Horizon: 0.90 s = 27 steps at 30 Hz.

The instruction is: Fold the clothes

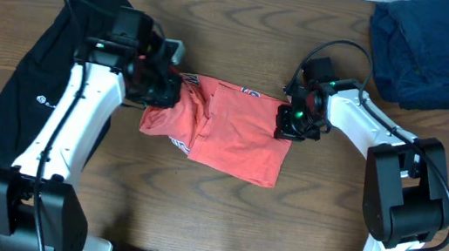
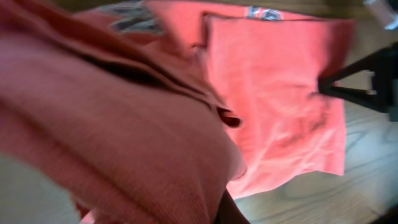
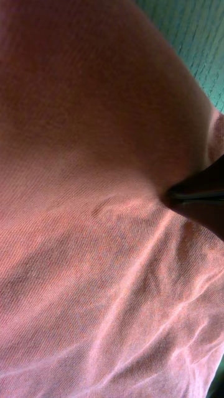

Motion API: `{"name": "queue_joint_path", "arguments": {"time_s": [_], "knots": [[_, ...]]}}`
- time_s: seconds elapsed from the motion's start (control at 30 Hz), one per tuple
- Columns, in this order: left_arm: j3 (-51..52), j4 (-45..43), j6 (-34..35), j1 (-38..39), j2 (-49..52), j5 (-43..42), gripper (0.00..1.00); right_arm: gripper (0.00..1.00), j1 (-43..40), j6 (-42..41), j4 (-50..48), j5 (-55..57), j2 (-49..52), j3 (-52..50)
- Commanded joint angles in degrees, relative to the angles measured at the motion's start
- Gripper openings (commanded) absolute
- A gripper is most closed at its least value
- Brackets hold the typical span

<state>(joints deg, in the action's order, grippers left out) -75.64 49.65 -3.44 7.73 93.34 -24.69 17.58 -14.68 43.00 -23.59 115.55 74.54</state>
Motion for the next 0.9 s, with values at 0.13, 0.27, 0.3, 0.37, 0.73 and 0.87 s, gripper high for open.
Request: {"name": "queue_joint_path", "arguments": {"time_s": [0.13,0.27,0.3,0.37,0.73,0.87], "knots": [[-0.87,-2.86,2.27,11.98,2.89,-1.86,0.06,0.01,0.42,-0.72,0.04,-0.22,0.96,-0.57],[-0.87,-3.39,2.29,18.56,7.17,-1.86,0.06,0.01,0.42,-0.72,-0.17,-0.22,0.96,-0.57],[-0.87,-3.50,2.36,19.85,8.35,-1.86,0.06,0.01,0.37,-0.72,-0.33,-0.24,0.96,-0.57],[-0.87,-3.80,2.75,22.34,10.91,-1.86,0.06,0.01,0.22,-0.72,-0.39,-0.22,0.96,-0.57],[-0.87,-6.08,4.22,25.24,14.21,-1.86,0.06,0.01,-1.84,-0.72,-1.16,-0.26,0.96,-0.57],[-1.42,-6.25,4.22,25.16,14.19,-1.86,0.48,0.01,-2.29,-0.72,-1.44,-0.50,0.96,-0.57]]}}
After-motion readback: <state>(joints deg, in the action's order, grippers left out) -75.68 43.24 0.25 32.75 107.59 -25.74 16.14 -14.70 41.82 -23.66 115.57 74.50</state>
